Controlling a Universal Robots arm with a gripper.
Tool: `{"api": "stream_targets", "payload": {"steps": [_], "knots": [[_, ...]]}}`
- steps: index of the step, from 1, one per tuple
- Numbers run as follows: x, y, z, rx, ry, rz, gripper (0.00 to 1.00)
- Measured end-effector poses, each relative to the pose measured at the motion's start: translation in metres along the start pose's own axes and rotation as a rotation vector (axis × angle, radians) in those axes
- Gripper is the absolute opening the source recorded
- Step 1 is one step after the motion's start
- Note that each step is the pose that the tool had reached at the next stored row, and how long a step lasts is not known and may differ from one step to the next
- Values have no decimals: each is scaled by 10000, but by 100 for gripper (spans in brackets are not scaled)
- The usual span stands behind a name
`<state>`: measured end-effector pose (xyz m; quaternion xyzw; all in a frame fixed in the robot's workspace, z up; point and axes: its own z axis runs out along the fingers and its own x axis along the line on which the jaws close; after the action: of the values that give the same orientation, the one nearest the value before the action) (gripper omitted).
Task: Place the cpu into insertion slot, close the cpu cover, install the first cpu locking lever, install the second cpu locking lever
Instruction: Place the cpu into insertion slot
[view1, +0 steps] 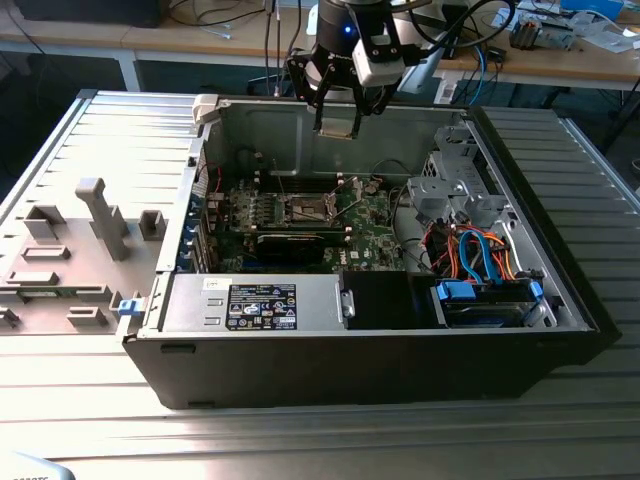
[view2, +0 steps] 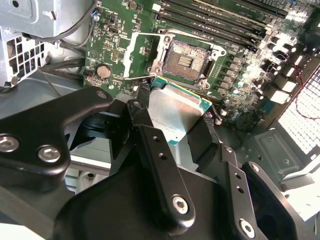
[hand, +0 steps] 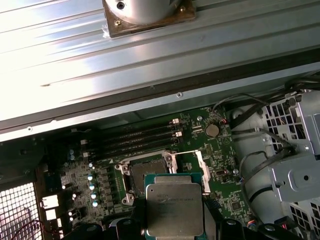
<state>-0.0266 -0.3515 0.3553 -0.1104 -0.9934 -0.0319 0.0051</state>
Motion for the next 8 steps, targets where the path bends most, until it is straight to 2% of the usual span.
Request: {"api": "stream_targets", "payload": {"steps": [8], "knots": [[0,0,4,-2,-5,77,55]]}}
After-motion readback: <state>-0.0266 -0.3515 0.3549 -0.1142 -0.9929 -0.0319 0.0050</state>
